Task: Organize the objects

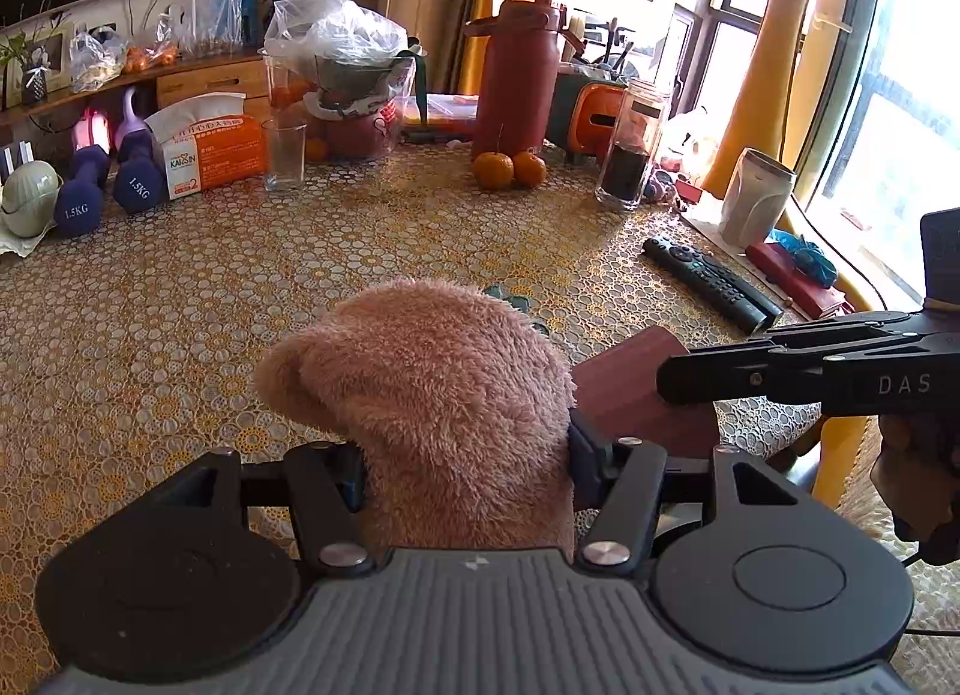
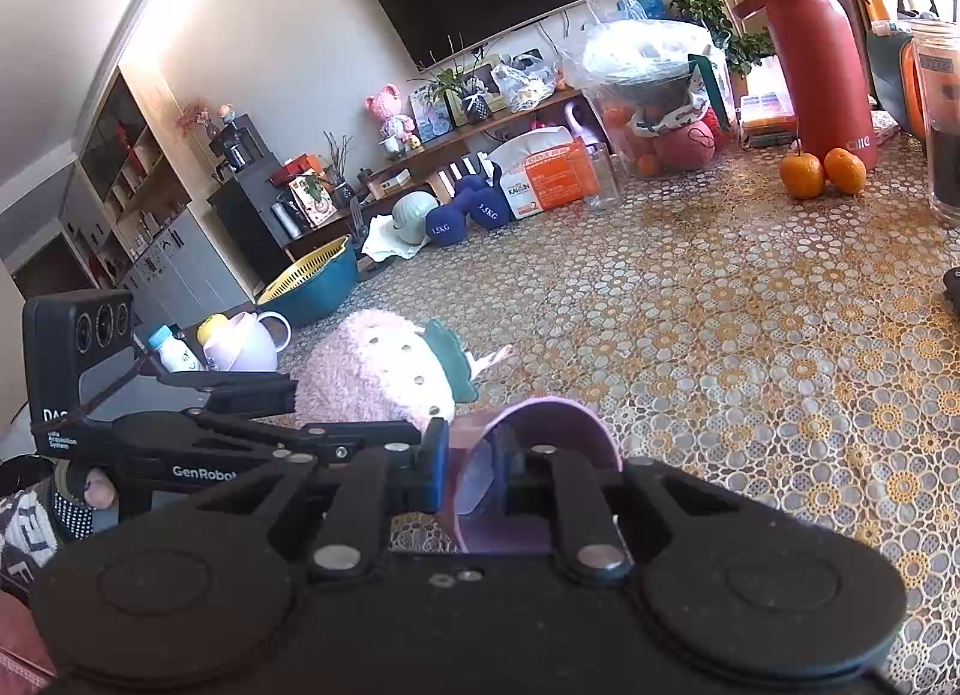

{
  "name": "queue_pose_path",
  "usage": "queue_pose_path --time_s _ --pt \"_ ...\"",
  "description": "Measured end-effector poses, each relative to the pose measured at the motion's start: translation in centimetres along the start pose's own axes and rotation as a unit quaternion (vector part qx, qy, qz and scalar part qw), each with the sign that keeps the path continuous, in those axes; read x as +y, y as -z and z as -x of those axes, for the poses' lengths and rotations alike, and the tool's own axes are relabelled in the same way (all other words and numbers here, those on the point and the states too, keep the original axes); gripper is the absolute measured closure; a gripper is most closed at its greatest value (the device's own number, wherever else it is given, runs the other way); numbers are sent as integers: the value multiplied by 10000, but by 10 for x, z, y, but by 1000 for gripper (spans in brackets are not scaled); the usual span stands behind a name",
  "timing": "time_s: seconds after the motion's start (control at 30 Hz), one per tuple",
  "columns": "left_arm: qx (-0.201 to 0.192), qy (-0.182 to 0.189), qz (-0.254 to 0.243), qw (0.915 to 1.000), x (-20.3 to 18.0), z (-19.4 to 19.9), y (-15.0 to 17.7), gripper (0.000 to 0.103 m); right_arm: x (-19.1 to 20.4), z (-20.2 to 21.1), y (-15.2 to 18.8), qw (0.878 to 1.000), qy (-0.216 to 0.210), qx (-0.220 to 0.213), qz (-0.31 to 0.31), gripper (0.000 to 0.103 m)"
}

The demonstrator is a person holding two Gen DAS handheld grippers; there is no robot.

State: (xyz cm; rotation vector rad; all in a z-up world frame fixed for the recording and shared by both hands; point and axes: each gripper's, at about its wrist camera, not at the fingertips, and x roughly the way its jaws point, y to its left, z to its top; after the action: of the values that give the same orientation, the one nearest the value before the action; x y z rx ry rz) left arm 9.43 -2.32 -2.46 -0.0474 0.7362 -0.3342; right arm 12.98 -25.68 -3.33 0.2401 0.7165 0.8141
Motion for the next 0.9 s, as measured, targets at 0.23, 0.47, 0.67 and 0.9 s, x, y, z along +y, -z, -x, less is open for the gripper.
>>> queue_pose_path --time_s 0.23,0.47,0.67,0.9 --pt "-92 179 174 9996 2 17 -8 43 19 1 10 9981 -44 32 607 96" --pt "-289 507 -189 9981 -30 23 -20 43 36 0 16 9947 -20 71 1024 98" --pt "-189 372 -113 9991 -27 15 -15 43 37 2 18 9948 35 32 1020 98" --pt "-10 77 16 10000 -5 6 0 43 30 5 18 9951 103 -18 979 97"
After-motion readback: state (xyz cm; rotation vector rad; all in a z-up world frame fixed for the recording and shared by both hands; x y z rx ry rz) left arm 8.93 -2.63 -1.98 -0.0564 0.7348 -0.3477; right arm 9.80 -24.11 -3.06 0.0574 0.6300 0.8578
